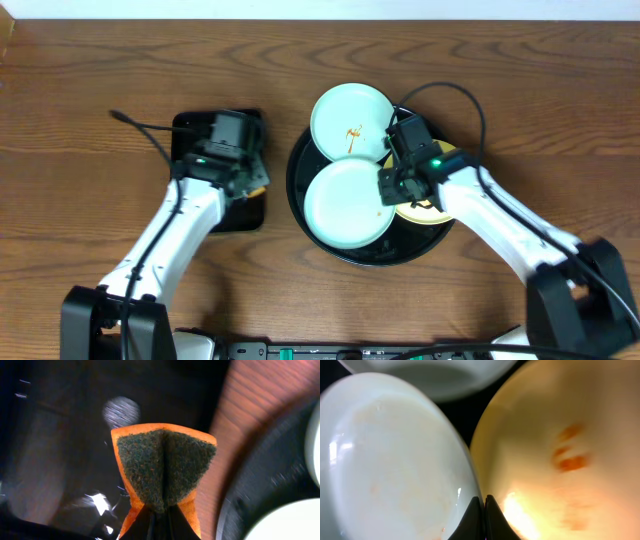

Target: Clean dirty plates on tray and stack at the side

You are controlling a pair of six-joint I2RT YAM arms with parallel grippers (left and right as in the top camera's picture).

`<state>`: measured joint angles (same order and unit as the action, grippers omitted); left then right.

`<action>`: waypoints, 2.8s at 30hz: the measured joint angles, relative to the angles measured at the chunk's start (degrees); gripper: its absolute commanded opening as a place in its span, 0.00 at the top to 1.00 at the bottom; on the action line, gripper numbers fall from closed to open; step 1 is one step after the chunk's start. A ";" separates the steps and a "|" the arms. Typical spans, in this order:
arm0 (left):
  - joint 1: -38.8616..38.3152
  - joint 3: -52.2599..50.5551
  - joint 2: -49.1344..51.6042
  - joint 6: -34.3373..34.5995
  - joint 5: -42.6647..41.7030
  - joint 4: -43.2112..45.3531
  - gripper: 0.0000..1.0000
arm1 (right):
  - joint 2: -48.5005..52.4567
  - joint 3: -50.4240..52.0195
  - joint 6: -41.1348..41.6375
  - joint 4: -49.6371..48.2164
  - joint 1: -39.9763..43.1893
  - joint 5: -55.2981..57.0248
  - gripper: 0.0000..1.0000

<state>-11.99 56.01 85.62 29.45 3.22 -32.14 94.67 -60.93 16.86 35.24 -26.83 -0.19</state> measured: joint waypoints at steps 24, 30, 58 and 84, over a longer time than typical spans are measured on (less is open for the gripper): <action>8.52 -0.04 0.46 -5.77 -5.75 2.36 0.93 | -7.56 -0.83 -16.96 -6.80 -4.37 26.16 0.99; 8.52 -0.07 0.46 -5.95 -10.05 2.62 0.92 | -7.56 -0.83 -4.61 4.70 -4.37 17.51 0.99; -13.94 -0.09 0.50 -0.68 -27.82 12.50 0.92 | 0.68 1.88 13.70 4.00 -4.37 -0.61 0.54; -26.27 -0.15 10.64 22.29 -24.09 18.08 0.93 | -0.48 1.88 14.19 2.49 1.16 -1.68 0.73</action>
<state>-38.26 55.86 96.27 51.75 -20.86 -14.06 94.19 -59.05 31.05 37.74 -25.67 -1.87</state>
